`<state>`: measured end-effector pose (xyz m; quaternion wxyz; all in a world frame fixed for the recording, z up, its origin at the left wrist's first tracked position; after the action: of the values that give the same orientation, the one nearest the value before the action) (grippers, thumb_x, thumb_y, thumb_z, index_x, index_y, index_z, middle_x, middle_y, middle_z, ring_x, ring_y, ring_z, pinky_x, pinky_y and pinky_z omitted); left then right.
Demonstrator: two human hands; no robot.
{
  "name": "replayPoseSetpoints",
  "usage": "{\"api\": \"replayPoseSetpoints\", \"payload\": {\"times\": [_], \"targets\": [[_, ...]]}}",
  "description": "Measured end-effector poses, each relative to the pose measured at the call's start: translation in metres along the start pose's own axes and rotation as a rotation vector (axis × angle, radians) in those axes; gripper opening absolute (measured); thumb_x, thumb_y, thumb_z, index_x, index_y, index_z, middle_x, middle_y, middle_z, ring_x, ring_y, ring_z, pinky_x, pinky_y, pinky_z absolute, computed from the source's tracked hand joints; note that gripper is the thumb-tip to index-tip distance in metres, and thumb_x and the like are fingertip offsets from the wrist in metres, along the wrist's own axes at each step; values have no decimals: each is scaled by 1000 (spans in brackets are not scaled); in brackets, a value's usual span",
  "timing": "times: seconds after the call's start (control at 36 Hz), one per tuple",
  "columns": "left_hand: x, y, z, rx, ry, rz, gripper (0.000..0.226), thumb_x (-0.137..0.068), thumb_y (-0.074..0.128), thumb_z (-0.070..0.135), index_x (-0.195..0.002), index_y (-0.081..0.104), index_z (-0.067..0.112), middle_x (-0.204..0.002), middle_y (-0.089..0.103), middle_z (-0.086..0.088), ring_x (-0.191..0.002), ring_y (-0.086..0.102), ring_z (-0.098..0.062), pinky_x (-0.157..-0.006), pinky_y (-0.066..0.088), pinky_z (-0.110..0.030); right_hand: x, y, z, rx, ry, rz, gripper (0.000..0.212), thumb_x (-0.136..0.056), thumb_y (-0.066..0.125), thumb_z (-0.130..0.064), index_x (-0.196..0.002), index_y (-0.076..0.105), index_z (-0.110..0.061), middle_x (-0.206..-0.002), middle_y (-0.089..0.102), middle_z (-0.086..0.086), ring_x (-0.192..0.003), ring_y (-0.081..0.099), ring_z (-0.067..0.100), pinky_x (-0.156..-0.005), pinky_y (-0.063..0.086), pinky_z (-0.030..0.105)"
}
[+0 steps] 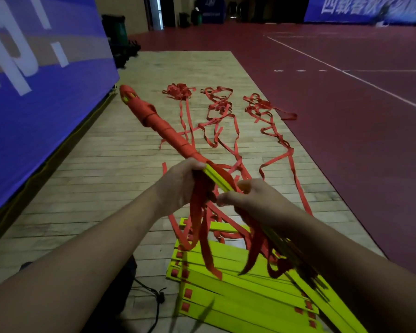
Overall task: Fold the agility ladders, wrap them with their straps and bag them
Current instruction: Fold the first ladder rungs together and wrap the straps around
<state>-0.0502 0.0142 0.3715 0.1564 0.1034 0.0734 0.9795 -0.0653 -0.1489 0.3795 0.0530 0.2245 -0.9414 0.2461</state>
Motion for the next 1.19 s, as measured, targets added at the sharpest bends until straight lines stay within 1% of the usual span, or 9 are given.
{"api": "replayPoseSetpoints", "payload": {"times": [0.11, 0.36, 0.5, 0.67, 0.81, 0.89, 0.97, 1.11, 1.19], "targets": [[0, -2, -4, -165, -112, 98, 56, -98, 45, 57, -100, 63, 4, -63, 60, -3, -59, 60, -23, -59, 56, -32, -2, -5, -3, 30, -44, 122, 31, -91, 73, -38, -82, 61, -10, -47, 49, -8, -38, 46, 6, -41, 39, 22], [-2, -7, -8, -35, -142, 228, 38, -98, 50, 48, -93, 57, 10, -57, 49, -4, -47, 53, -19, -53, 44, -27, 0, 3, -3, 156, -94, 198, 35, -90, 75, -34, -111, 57, -14, -90, 68, 6, -72, 71, 20, -65, 62, 45], [-2, -14, -9, 22, -77, 331, 32, -92, 65, 42, -76, 56, 15, -47, 37, 1, -40, 44, -15, -44, 39, -24, -2, 10, -8, 262, -147, 183, 41, -89, 75, -36, -117, 53, -15, -101, 66, 2, -82, 67, 14, -74, 60, 41], [3, -8, 3, 51, 34, 238, 37, -77, 67, 48, -71, 56, 13, -44, 37, 0, -41, 43, -15, -48, 38, -23, -9, 11, 2, -64, 53, -22, 55, -79, 84, -34, -124, 57, -18, -115, 69, 7, -99, 72, 28, -86, 61, 46], [6, 0, 5, 34, 54, 149, 40, -77, 62, 46, -50, 65, 16, -46, 38, -2, -41, 44, -16, -46, 45, -22, 7, 30, 5, -464, 162, -428, 21, -93, 63, -6, -111, 59, 3, -102, 70, 30, -80, 70, 43, -73, 60, 47], [6, 1, 5, -27, -1, 132, 43, -77, 61, 53, -53, 58, 17, -47, 40, -2, -41, 46, -16, -45, 43, -21, 6, 26, 0, -391, 116, -326, 0, -89, 62, 0, -89, 62, 0, -75, 63, 23, -61, 61, 32, -60, 55, 39], [4, -5, 3, -121, -100, 130, 52, -83, 54, 62, -80, 55, 10, -51, 47, -3, -44, 51, -19, -49, 46, -24, 0, 18, -6, -278, 122, -163, 9, -88, 62, 2, -80, 56, 0, -62, 55, 18, -50, 55, 29, -51, 51, 35], [9, -4, -10, -270, -276, 77, 67, -83, 49, 71, -103, 62, 9, -60, 60, -8, -53, 60, -21, -58, 57, -30, -6, 21, -2, 198, 117, 59, 17, -94, 59, -18, -85, 54, -4, -64, 58, 11, -47, 57, 22, -49, 53, 35], [2, -2, -10, -213, -202, 146, 55, -87, 57, 63, -93, 66, 10, -59, 56, -5, -49, 55, -15, -51, 53, -28, -3, 24, -5, 506, -7, 155, 31, -95, 54, -38, -84, 57, -10, -70, 61, 7, -57, 58, 22, -57, 53, 39]]}}
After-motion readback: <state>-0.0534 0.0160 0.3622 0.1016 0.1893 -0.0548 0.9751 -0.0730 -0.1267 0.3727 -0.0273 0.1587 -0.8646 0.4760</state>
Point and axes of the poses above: each hand's wrist, its own x-axis away from the middle knuckle, its own y-axis out of the palm, z = x × y, the point moved 5 cm from there along -x, towards the middle knuckle
